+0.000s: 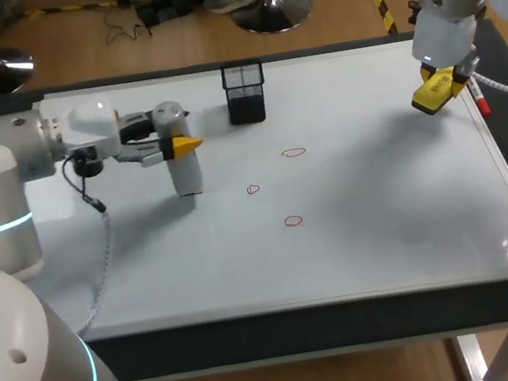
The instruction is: Pick up the inspection probe, press it on each red-marked spot on the whiteboard one by one, put down the probe, pick up the eraser, and wipe off all the red marks.
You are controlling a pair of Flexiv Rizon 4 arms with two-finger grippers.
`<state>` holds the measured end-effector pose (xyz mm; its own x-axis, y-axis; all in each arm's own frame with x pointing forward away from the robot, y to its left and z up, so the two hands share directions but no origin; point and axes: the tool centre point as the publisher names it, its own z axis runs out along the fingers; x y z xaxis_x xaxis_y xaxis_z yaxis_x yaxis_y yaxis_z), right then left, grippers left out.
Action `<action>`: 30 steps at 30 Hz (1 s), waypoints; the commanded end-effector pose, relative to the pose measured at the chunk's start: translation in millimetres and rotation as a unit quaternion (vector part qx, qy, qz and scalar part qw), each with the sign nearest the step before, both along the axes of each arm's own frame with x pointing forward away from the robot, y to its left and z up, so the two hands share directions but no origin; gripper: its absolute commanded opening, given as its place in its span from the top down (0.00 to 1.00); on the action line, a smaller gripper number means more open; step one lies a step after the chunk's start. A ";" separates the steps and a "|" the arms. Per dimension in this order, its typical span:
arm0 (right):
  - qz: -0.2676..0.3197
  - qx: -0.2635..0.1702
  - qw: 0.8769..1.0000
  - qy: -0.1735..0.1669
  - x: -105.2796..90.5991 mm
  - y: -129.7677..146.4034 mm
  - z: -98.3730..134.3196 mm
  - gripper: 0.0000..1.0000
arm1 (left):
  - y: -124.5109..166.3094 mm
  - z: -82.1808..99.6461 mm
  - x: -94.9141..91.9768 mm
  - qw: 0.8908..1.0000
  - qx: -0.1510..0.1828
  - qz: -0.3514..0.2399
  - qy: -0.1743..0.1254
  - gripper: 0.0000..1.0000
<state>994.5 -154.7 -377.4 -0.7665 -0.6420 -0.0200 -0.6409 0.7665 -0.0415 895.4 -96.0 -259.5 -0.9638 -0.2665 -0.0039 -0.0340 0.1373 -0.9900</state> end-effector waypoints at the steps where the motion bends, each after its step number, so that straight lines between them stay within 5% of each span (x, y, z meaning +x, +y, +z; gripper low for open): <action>1: 0.001 -0.001 1.000 0.000 0.2 -0.6 0.7 1.00 | 40.1 15.2 -22.7 0.998 0.007 0.068 -0.010 1.00; 16: 0.001 -0.001 1.000 0.000 0.2 -0.6 0.7 1.00 | 125.3 24.5 -48.7 0.986 0.025 0.164 -0.020 1.00; 30: 0.001 -0.001 1.000 0.000 0.2 -0.6 0.7 1.00 | 163.6 22.5 -58.2 0.977 0.030 0.210 -0.021 1.00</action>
<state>994.5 -154.6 -377.4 -0.7664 -0.6420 -0.0200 -0.6409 0.7665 -0.0415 845.9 63.5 -239.9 -0.7913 -0.6083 -0.0620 -0.0625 0.1813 -0.9814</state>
